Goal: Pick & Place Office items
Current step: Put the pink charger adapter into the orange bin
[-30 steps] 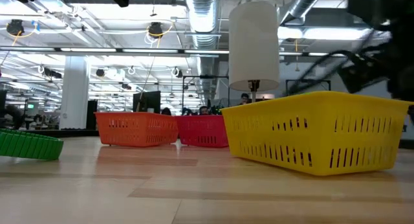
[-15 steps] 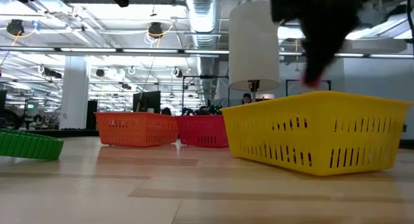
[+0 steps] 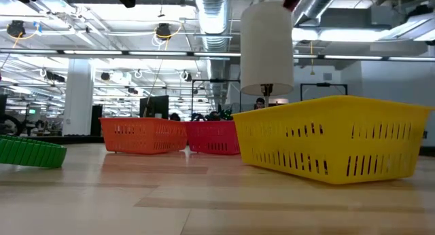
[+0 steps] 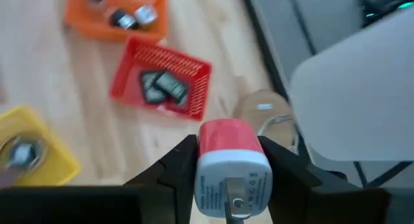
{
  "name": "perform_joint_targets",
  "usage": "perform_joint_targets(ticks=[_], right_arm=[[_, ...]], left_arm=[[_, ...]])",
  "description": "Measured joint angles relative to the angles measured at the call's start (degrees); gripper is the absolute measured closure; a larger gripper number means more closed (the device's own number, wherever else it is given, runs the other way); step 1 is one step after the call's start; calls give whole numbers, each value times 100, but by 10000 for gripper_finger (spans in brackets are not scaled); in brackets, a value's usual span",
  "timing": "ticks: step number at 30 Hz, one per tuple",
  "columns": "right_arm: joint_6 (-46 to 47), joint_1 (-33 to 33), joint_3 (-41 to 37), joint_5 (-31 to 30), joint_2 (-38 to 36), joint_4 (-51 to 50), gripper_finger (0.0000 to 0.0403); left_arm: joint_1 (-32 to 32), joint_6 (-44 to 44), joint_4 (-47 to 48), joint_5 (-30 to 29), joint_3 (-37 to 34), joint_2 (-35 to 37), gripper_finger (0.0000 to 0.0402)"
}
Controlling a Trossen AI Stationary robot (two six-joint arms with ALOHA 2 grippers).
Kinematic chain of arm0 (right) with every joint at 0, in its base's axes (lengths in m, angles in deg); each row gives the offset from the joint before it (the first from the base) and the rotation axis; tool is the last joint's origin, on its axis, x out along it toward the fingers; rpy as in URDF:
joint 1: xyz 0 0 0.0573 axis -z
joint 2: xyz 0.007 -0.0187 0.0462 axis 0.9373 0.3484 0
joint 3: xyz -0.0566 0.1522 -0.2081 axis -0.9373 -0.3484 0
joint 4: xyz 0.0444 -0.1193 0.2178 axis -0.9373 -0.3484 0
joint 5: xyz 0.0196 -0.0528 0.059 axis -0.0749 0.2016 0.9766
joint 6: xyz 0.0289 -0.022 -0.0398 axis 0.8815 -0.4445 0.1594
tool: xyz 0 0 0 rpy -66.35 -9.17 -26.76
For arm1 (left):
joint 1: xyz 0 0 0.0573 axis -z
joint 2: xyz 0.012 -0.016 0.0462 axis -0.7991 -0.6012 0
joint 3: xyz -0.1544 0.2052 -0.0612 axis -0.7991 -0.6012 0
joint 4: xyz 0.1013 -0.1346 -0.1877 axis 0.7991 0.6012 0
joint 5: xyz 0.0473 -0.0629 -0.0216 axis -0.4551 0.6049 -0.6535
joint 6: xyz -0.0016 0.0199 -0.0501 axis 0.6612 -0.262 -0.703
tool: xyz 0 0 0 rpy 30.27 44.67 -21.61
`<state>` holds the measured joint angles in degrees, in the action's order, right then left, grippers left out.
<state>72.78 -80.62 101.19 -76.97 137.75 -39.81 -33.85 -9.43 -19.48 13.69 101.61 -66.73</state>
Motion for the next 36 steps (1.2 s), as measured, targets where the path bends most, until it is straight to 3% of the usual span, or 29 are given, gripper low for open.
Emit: perform_joint_targets(ticks=[3,8,11,14,19,23,28,36], right_arm=[[-28,91,-1352,-76,-676,1599,264],[-663,265,-3899,1180,-1305,5491,278],[-784,437,-4886,1898,-1314,7678,269],[-784,621,-5308,2522,-1076,8874,255],[-794,757,-5301,2837,-657,9458,267],[-615,871,-5183,3418,-464,9557,279],[-431,881,-5038,3780,-375,9606,259],[-233,807,-4881,3798,-209,9654,279]], left_arm=[[0,8,-11,0,0,-28,235],[0,17,-14,0,0,-193,235],[-17,346,-14,-156,0,-350,235],[-20,938,-125,-645,0,-577,235],[-43,1998,-769,-1417,0,-1199,235],[-59,3180,-1602,-1767,18,-1915,235],[-59,4981,-1678,-2476,468,-2857,235],[-46,6187,-1680,-3349,1287,-3777,235]])
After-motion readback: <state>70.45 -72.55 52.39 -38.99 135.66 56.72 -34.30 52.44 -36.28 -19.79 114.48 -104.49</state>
